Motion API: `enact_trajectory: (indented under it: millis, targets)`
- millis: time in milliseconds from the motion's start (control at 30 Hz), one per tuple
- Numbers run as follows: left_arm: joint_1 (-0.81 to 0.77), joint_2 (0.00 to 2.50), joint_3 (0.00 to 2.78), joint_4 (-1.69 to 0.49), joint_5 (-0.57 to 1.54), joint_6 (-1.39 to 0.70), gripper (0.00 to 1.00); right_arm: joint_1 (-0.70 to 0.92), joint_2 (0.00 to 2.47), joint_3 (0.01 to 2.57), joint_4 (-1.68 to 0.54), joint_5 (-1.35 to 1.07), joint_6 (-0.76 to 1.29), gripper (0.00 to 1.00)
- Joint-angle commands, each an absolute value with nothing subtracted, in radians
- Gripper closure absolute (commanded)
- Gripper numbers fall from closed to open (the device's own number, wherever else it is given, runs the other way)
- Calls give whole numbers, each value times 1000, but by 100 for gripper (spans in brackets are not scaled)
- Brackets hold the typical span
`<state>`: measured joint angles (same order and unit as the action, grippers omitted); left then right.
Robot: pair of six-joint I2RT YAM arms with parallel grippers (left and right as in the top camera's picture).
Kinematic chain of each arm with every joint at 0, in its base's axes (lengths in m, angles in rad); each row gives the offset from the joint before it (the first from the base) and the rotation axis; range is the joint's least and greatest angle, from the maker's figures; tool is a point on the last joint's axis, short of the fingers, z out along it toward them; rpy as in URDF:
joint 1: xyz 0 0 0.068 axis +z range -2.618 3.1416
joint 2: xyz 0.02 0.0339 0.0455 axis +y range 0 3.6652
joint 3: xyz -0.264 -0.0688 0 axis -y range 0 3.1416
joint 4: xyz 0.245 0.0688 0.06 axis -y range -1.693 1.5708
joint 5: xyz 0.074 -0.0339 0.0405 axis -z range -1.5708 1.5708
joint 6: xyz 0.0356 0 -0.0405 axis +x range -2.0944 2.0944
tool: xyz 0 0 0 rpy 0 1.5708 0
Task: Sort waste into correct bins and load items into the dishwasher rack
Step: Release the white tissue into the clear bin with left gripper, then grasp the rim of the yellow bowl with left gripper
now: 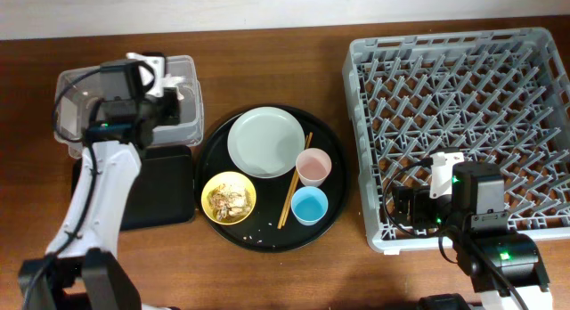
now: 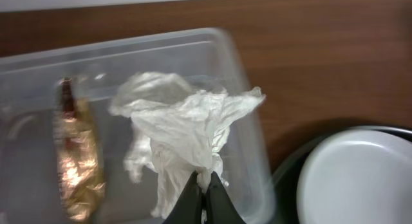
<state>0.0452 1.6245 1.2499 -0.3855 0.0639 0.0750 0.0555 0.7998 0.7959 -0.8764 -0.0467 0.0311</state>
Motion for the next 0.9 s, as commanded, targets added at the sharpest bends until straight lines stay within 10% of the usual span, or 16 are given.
enact_trajectory:
  millis: [0, 233, 467, 867]
  targets:
    - [107, 1721, 1258, -379, 56, 52, 90, 51, 798, 818, -876, -53, 42, 1]
    - [117, 1591, 1285, -435, 135, 52, 48, 51, 799, 818, -876, -53, 42, 1]
    - [-188, 1550, 1235, -862, 281, -79, 1, 51, 799, 818, -876, -60, 42, 1]
    - [-496, 1669, 1113, -862, 110, -79, 26, 51, 799, 818, -884, -61, 42, 1]
